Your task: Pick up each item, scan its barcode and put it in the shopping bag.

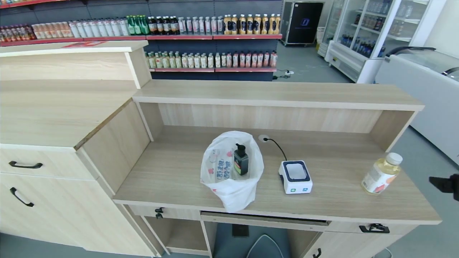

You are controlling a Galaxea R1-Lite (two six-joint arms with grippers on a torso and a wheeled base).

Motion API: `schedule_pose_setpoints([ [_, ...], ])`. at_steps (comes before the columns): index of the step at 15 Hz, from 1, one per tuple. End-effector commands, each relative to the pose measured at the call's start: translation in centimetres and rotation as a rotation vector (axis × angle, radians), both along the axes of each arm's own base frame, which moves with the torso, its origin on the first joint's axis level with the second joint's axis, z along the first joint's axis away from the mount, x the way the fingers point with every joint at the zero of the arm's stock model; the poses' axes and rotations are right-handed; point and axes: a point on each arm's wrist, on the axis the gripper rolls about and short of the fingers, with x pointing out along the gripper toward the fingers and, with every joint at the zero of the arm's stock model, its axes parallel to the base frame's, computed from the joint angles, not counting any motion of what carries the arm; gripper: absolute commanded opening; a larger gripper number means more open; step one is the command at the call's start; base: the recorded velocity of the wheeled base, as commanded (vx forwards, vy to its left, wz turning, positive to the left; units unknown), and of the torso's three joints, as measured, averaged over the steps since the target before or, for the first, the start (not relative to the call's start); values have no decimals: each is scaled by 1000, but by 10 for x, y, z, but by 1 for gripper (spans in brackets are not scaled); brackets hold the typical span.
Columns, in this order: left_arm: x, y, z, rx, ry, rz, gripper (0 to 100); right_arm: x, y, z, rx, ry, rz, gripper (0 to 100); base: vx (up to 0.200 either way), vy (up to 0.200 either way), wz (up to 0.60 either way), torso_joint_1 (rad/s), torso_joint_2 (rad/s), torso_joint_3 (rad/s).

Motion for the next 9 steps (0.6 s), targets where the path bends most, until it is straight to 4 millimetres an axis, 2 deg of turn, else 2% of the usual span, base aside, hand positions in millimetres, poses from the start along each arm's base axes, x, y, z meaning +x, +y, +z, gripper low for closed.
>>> schedule_pose_setpoints([
  [1, 0, 0, 0, 0, -1, 0, 100, 10, -32, -3, 84, -96, -198, 100, 0, 0, 0, 0, 0, 0],
  [3, 0, 0, 0, 0, -1, 0, 100, 35, -56, -39, 105, -135, -217, 100, 0, 0, 0, 0, 0, 0],
  [5, 0, 0, 0, 0, -1, 0, 100, 51, -77, -63, 93, -126, -227, 100, 0, 0, 0, 0, 0, 0],
  [7, 0, 0, 0, 0, -1, 0, 100, 41, -107, -81, 28, -35, -245, 100, 0, 0, 0, 0, 0, 0],
  [9, 0, 0, 0, 0, -1, 0, 100, 40, -119, -94, 44, -2, -195, 100, 0, 0, 0, 0, 0, 0],
])
